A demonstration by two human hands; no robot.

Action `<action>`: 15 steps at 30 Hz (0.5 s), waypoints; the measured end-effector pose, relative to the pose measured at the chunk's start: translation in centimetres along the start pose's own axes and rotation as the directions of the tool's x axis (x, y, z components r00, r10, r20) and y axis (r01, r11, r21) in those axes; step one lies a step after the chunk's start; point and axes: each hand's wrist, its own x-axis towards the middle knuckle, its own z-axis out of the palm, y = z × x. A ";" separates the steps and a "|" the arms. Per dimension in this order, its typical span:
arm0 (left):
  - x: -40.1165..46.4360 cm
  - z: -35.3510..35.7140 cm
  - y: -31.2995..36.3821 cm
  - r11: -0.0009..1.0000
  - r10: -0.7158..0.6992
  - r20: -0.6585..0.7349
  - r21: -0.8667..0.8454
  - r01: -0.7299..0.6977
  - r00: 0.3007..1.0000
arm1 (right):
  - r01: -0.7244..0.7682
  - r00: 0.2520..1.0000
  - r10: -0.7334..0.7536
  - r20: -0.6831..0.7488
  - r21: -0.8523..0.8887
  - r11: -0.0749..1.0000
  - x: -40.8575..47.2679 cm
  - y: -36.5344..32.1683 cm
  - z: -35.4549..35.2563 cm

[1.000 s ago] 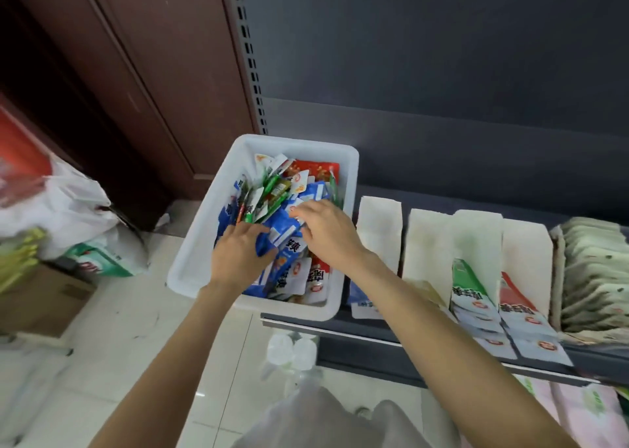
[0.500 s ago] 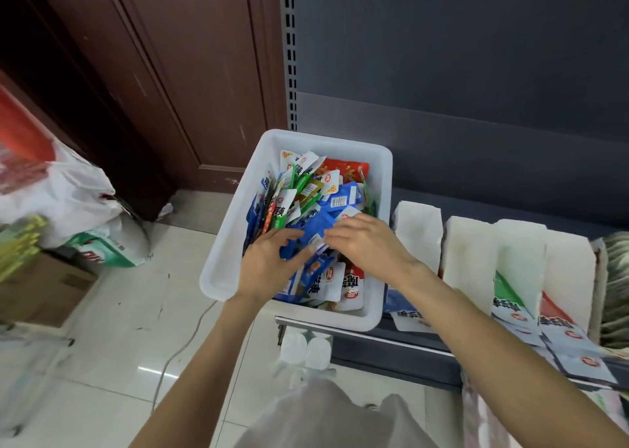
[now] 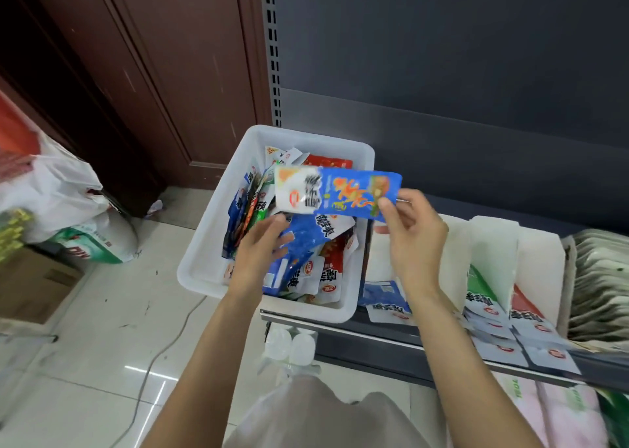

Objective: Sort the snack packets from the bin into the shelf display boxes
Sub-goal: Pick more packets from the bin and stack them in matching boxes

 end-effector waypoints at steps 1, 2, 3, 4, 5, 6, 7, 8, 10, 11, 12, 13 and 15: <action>-0.6 0.8 0.4 0.994 -0.030 0.095 -0.097 0.040 0.995 | -0.183 0.982 0.187 -0.005 0.181 0.966 -0.5 -0.4 -0.3; -1.2 1.7 0.8 0.986 -0.030 0.185 -0.158 0.059 0.982 | -0.315 0.946 0.322 0.029 0.308 0.898 -0.9 -0.9 -0.6; -1.7 2.7 1.1 0.977 -0.003 0.252 -0.207 0.056 0.968 | -0.395 0.914 0.400 0.069 0.386 0.834 -1.3 -1.0 -0.8; -2.1 3.9 1.3 0.967 0.033 0.290 -0.250 0.043 0.956 | -0.449 0.887 0.450 0.107 0.432 0.782 -1.8 -1.2 -1.0; -2.4 4.8 1.5 0.959 0.065 0.302 -0.282 0.024 0.951 | -0.486 0.866 0.481 0.139 0.466 0.740 -2.1 -1.0 -0.9; -2.5 5.5 1.6 0.954 0.091 0.294 -0.300 0.002 0.952 | -0.515 0.848 0.503 0.168 0.490 0.704 -2.5 -1.0 -0.9; -2.7 6.3 1.6 0.952 0.112 0.271 -0.304 -0.025 0.956 | -0.537 0.835 0.515 0.195 0.497 0.682 -2.8 -0.8 -1.1; -2.7 7.0 1.6 0.954 0.141 0.234 -0.293 -0.069 0.962 | -0.561 0.822 0.523 0.226 0.481 0.674 -3.1 -0.7 -1.4; -2.4 7.9 1.4 0.954 0.241 0.145 -0.218 -0.207 0.960 | -0.572 0.820 0.511 0.256 0.360 0.737 -3.6 -0.2 -2.2; -2.1 8.2 1.4 0.945 0.306 0.118 -0.159 -0.286 0.945 | -0.534 0.845 0.487 0.222 0.272 0.801 -3.7 0.0 -2.7; -2.0 8.5 1.5 0.926 0.375 0.129 -0.096 -0.365 0.918 | -0.463 0.885 0.441 0.152 0.182 0.867 -3.7 0.1 -3.5; -1.9 8.8 1.8 0.898 0.436 0.178 -0.022 -0.440 0.882 | -0.373 0.927 0.366 0.079 0.107 0.922 -3.5 0.1 -4.5; -2.1 9.7 2.3 0.818 0.491 0.358 0.124 -0.561 0.794 | -0.209 0.978 0.209 0.010 0.013 0.978 -2.8 -0.5 -6.9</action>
